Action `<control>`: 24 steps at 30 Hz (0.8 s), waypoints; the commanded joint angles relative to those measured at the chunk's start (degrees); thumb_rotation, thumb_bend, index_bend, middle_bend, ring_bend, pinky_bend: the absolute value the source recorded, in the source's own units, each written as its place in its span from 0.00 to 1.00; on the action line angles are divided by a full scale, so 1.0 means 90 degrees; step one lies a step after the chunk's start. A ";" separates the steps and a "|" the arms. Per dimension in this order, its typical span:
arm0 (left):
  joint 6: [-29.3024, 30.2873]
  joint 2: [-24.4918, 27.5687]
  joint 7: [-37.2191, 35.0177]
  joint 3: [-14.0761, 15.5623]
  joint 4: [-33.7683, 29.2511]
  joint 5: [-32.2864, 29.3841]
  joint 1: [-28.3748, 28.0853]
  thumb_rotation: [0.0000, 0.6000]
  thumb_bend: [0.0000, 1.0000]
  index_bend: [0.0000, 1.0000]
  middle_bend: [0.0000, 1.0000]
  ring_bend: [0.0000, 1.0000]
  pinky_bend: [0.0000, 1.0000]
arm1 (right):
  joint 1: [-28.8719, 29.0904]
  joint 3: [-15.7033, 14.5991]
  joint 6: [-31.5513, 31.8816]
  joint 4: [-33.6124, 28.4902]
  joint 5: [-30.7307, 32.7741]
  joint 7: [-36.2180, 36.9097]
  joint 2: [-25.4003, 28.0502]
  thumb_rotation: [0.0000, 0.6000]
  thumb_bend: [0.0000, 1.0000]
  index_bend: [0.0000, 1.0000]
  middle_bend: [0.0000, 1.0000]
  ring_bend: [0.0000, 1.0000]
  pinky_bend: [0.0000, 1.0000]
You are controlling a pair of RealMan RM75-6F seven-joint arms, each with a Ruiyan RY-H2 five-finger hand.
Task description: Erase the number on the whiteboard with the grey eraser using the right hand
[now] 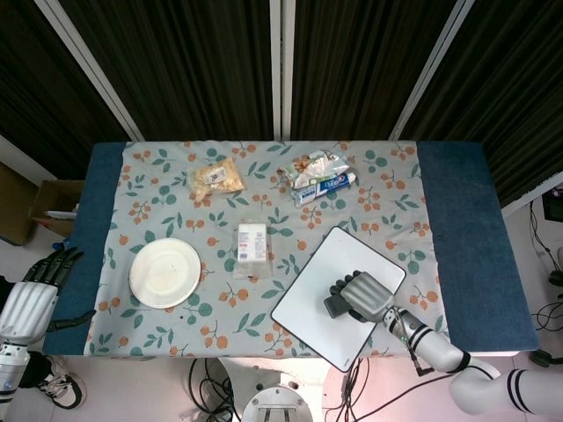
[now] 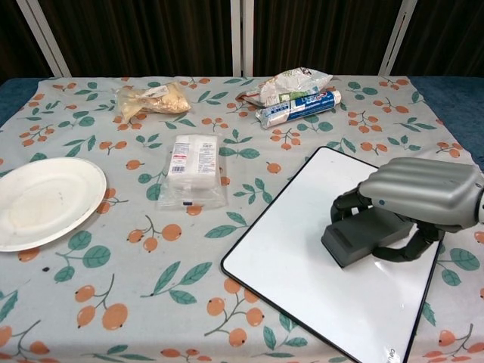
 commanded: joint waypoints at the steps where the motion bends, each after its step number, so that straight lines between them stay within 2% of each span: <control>1: -0.0007 0.0001 0.0005 -0.0010 -0.0008 -0.0001 -0.0011 0.78 0.06 0.10 0.09 0.08 0.18 | -0.0011 -0.0160 -0.0067 -0.0234 -0.0212 0.0149 0.0200 1.00 0.40 0.78 0.66 0.60 0.75; 6: -0.0026 -0.0020 0.0011 -0.0002 -0.0013 0.0018 -0.0027 0.78 0.06 0.10 0.09 0.08 0.18 | 0.0001 0.0033 0.0001 0.0012 -0.0146 0.0172 -0.0103 1.00 0.40 0.78 0.66 0.61 0.75; 13: 0.0024 0.0017 -0.0051 -0.0005 0.0037 -0.0043 0.0031 0.78 0.06 0.10 0.09 0.08 0.18 | 0.0107 0.0585 0.0146 0.0760 0.0286 0.0011 -0.0822 1.00 0.41 0.78 0.66 0.61 0.75; 19: 0.0074 0.0027 -0.0148 -0.0004 0.0104 -0.0065 0.0076 0.77 0.06 0.10 0.09 0.08 0.18 | 0.0163 0.1072 0.0636 0.1878 0.0453 -0.0139 -0.1521 1.00 0.41 0.78 0.66 0.61 0.75; 24: 0.0069 0.0009 -0.0222 -0.0009 0.0183 -0.0094 0.0090 0.77 0.06 0.10 0.09 0.08 0.18 | 0.0103 0.1236 0.1110 0.2553 0.0285 0.0115 -0.1721 1.00 0.42 0.78 0.66 0.61 0.75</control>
